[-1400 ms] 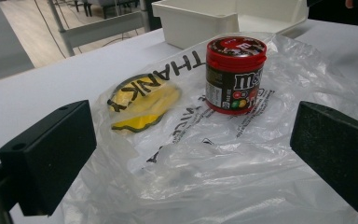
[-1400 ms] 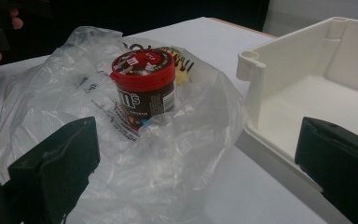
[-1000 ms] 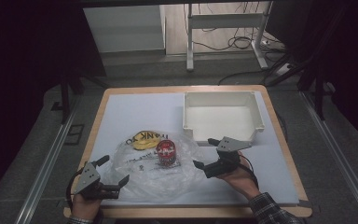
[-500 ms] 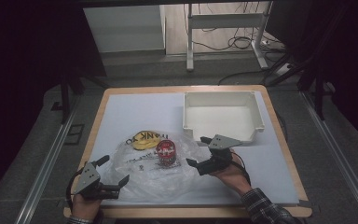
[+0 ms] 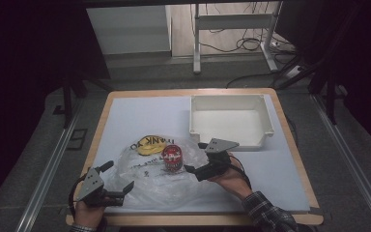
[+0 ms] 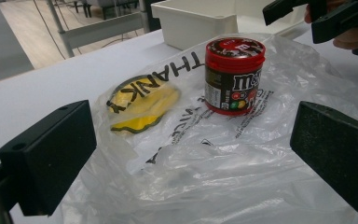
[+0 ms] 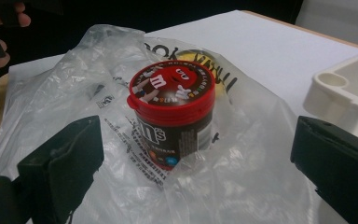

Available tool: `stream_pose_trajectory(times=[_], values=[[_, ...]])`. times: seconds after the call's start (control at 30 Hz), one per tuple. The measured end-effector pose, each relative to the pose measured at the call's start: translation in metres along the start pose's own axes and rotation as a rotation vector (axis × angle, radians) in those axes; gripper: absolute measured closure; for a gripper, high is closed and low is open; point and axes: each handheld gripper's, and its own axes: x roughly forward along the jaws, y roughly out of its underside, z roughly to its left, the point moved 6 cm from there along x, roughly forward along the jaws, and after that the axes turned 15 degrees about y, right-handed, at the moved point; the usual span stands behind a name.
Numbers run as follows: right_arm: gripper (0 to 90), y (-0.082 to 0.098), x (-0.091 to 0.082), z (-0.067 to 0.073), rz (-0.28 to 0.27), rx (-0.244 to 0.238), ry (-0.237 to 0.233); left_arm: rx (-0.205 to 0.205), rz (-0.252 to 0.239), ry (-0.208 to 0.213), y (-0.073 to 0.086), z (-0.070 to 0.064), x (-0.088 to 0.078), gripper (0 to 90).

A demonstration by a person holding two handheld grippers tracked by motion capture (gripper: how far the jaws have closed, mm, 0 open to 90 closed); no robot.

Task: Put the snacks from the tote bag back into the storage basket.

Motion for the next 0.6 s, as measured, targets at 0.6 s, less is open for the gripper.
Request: stream_pose_trajectory(times=[0.6], values=[[5.4, -0.001, 0.029, 0.009, 0.150, 0.000, -0.026, -0.002, -0.001, -0.001, 0.000, 0.001, 0.000, 0.3]])
